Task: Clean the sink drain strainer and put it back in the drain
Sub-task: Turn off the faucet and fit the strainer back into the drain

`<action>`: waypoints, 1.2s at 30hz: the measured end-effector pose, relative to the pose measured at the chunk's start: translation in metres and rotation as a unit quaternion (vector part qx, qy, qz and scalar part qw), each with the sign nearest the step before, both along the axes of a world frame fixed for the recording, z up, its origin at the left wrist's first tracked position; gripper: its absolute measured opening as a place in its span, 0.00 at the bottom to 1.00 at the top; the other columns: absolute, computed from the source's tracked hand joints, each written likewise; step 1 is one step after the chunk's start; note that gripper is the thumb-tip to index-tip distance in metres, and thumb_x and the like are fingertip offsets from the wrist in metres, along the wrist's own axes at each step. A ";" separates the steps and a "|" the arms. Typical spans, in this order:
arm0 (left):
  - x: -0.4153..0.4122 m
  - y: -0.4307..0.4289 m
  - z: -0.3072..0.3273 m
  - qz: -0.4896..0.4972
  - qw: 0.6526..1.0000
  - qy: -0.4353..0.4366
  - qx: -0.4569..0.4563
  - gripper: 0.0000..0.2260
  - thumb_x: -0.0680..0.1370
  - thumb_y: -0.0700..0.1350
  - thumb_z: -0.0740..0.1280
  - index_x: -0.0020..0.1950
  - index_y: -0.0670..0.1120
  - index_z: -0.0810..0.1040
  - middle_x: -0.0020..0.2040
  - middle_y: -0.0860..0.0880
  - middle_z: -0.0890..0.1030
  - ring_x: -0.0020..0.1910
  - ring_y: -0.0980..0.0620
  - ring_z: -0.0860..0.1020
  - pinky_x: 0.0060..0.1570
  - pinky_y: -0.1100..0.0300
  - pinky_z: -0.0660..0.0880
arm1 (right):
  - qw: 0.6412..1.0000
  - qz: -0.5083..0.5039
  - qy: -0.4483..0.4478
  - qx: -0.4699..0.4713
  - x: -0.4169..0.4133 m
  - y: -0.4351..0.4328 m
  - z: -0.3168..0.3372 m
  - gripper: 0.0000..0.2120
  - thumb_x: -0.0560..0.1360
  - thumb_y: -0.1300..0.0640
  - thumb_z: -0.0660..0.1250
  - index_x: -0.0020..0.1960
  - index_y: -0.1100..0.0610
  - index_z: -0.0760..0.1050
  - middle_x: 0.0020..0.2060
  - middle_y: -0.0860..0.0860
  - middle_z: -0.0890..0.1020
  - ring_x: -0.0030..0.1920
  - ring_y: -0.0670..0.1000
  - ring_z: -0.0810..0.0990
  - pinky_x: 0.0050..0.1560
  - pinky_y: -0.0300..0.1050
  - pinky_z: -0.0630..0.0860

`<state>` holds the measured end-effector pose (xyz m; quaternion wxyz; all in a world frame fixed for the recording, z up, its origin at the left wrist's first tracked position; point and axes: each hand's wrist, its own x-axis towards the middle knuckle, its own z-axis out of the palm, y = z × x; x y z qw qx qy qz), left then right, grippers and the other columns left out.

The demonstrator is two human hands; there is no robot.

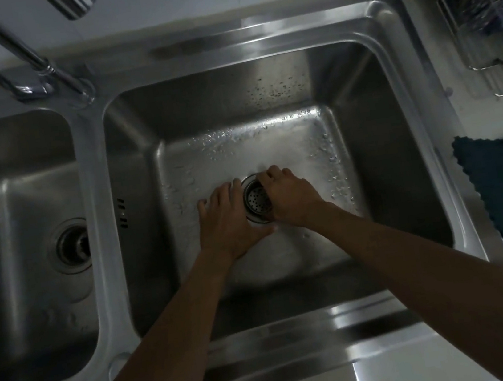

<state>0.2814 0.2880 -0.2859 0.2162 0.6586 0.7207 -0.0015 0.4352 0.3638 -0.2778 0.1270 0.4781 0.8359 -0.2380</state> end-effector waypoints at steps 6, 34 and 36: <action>0.004 -0.003 -0.004 -0.008 1.000 0.017 -0.023 0.56 0.66 0.78 0.67 0.83 0.48 0.55 0.81 0.46 0.62 0.79 0.46 0.62 0.73 0.41 0.60 | 0.999 0.007 -0.044 -0.005 0.001 0.002 -0.008 0.40 0.71 0.46 0.77 0.76 0.58 0.65 0.71 0.60 0.65 0.69 0.62 0.68 0.58 0.57 0.79; -0.047 -0.068 0.085 0.048 0.998 -0.006 -0.034 0.40 0.78 0.63 0.67 0.83 0.46 0.55 0.82 0.45 0.59 0.81 0.44 0.58 0.77 0.45 0.57 | 0.993 0.113 0.036 -0.014 -0.039 -0.032 0.044 0.45 0.69 0.41 0.78 0.78 0.56 0.63 0.71 0.56 0.72 0.68 0.61 0.74 0.63 0.57 0.77; -0.048 -0.061 0.102 0.053 0.998 -0.016 0.025 0.39 0.78 0.64 0.68 0.81 0.46 0.59 0.81 0.46 0.63 0.80 0.44 0.61 0.76 0.47 0.59 | 0.994 0.101 0.044 0.010 -0.043 -0.021 0.068 0.46 0.67 0.40 0.79 0.77 0.54 0.63 0.70 0.54 0.72 0.67 0.59 0.74 0.58 0.57 0.78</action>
